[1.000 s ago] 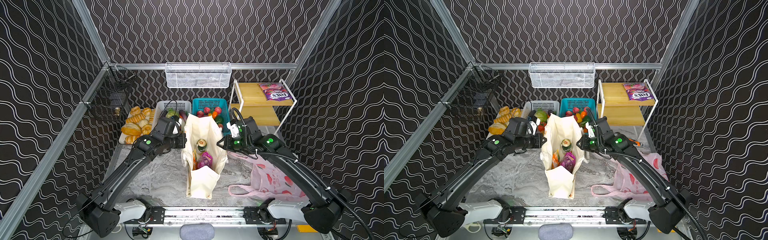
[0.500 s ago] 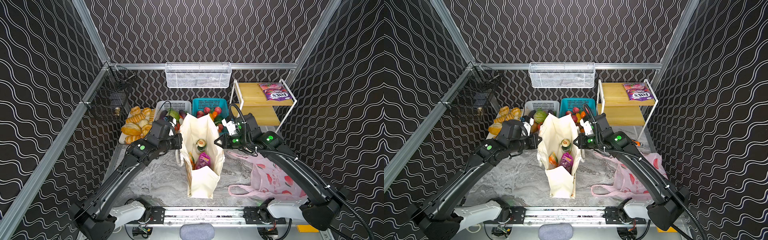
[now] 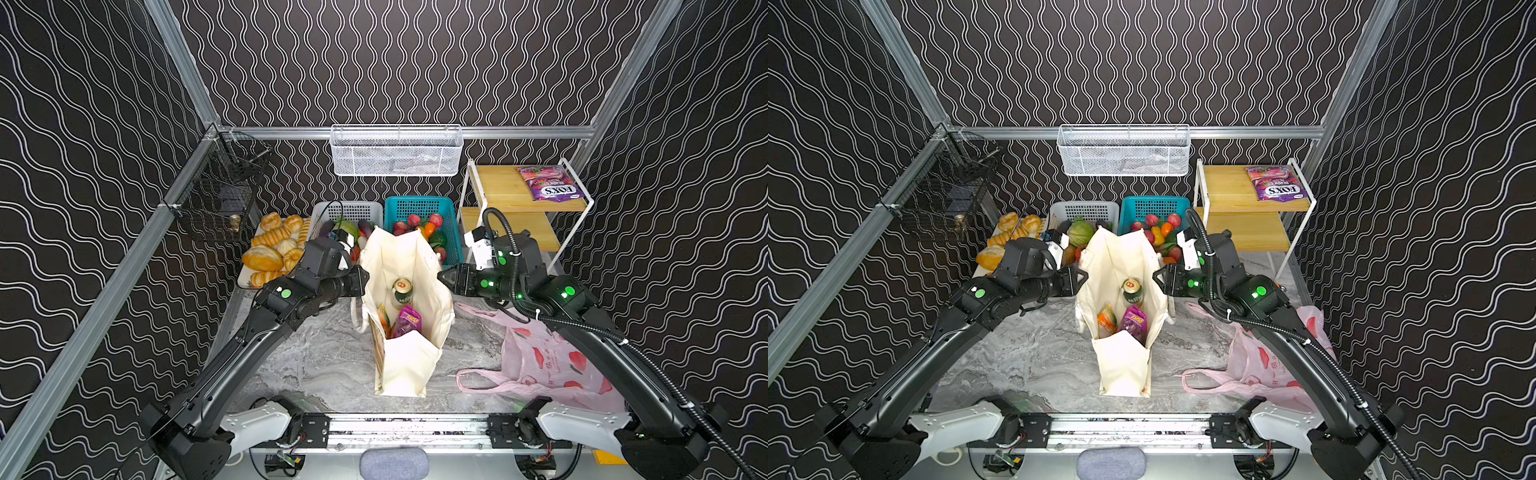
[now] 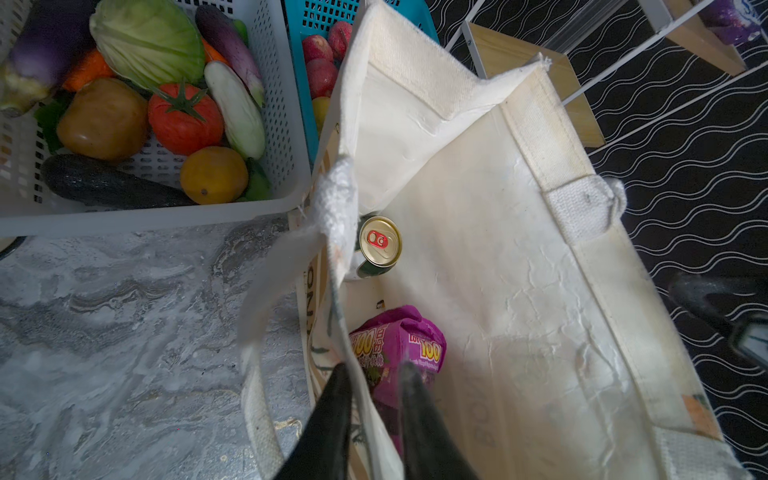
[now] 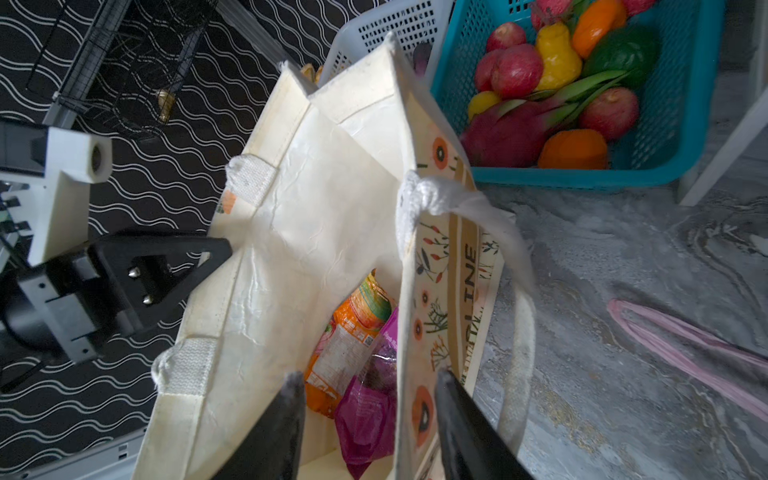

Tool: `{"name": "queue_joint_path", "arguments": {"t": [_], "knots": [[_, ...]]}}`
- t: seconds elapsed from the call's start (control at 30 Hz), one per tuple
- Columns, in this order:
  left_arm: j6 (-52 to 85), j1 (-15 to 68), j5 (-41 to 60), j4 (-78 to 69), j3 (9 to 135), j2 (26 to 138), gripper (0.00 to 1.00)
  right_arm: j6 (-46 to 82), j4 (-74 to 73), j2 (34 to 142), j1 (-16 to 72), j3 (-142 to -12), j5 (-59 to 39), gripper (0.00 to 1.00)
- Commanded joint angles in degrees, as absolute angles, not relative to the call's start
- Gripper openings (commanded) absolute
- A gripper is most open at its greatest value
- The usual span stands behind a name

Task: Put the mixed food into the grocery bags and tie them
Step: 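Move the right gripper to the tote's handle nearest it and grasp it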

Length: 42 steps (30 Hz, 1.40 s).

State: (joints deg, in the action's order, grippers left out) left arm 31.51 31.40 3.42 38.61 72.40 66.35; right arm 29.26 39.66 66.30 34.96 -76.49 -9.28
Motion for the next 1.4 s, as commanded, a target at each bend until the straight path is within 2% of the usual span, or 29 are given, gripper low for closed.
{"name": "queue_joint_path", "arguments": {"t": [0.0,0.27,1.03,1.2,1.37], "knots": [[31.04,31.32,2.71,37.26,72.95,65.87,0.3,31.4,36.19,64.67,34.83,-75.01,-5.11,0.53],[31.02,31.37,-0.2,37.53,72.38,63.56,0.38,32.57,33.95,61.3,34.66,-72.32,-1.32,0.55],[33.13,31.36,-5.62,38.61,71.37,61.81,0.45,37.83,30.3,53.33,34.45,-63.79,5.92,0.59],[33.13,31.25,-5.74,39.27,71.19,61.69,0.47,38.18,30.43,53.49,34.46,-63.45,4.44,0.59],[33.64,31.21,-1.91,38.71,70.65,61.84,0.52,37.84,29.8,55.39,34.46,-64.39,-3.71,0.61]]}}
